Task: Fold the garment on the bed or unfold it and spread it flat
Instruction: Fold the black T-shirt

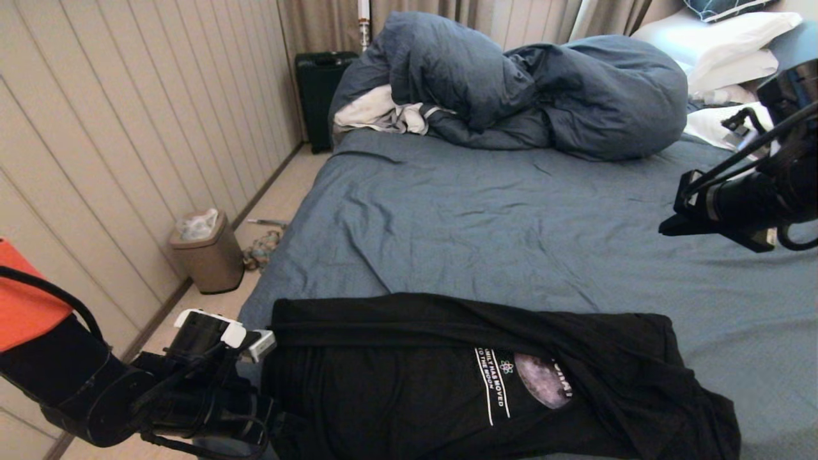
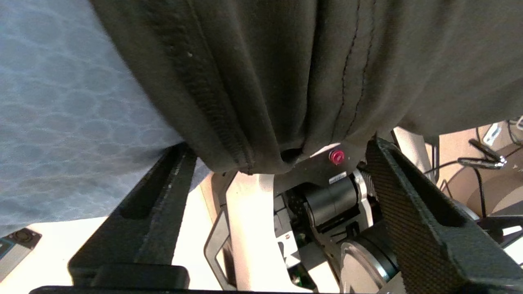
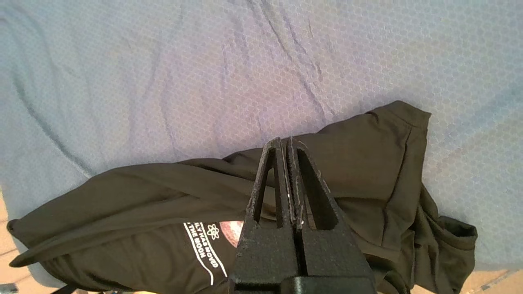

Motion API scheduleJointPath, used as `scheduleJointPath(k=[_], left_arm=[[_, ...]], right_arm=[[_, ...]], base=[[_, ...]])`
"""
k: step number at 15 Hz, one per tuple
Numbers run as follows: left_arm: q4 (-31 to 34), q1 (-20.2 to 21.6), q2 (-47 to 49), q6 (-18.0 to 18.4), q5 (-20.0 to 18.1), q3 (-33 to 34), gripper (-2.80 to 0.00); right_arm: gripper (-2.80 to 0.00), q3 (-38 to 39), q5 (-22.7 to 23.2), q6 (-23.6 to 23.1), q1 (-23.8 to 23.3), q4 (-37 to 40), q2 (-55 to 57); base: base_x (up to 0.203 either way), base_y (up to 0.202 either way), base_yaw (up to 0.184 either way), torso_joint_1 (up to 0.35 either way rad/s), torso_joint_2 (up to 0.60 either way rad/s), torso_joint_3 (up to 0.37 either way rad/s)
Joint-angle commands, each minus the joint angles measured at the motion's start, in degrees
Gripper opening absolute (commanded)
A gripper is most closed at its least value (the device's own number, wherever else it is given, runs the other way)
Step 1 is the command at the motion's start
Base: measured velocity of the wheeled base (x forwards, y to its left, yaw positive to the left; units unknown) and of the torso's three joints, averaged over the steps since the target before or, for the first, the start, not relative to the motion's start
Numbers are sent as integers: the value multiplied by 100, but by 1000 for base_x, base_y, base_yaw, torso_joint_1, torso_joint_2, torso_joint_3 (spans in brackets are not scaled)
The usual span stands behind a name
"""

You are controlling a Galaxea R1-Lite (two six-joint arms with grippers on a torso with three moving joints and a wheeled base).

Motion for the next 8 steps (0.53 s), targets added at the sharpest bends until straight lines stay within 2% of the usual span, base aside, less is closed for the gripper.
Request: scheduleJointPath(k=[1,4,8], left_arm=[[2,-70,83,-6,-12,9,0],[-11,-464,77,-199,-1,44,0],[-29,-566,214,-547,38,-207,0]], right_arm=[[-280,-24,4,8,7,24,-12],[-280,-32,13,14,20,24,1],[-280,-24,22,17,104,24,42]], base=[[0,0,0,0,0,0],[0,0,0,0,0,0],[0,0,0,0,0,0]])
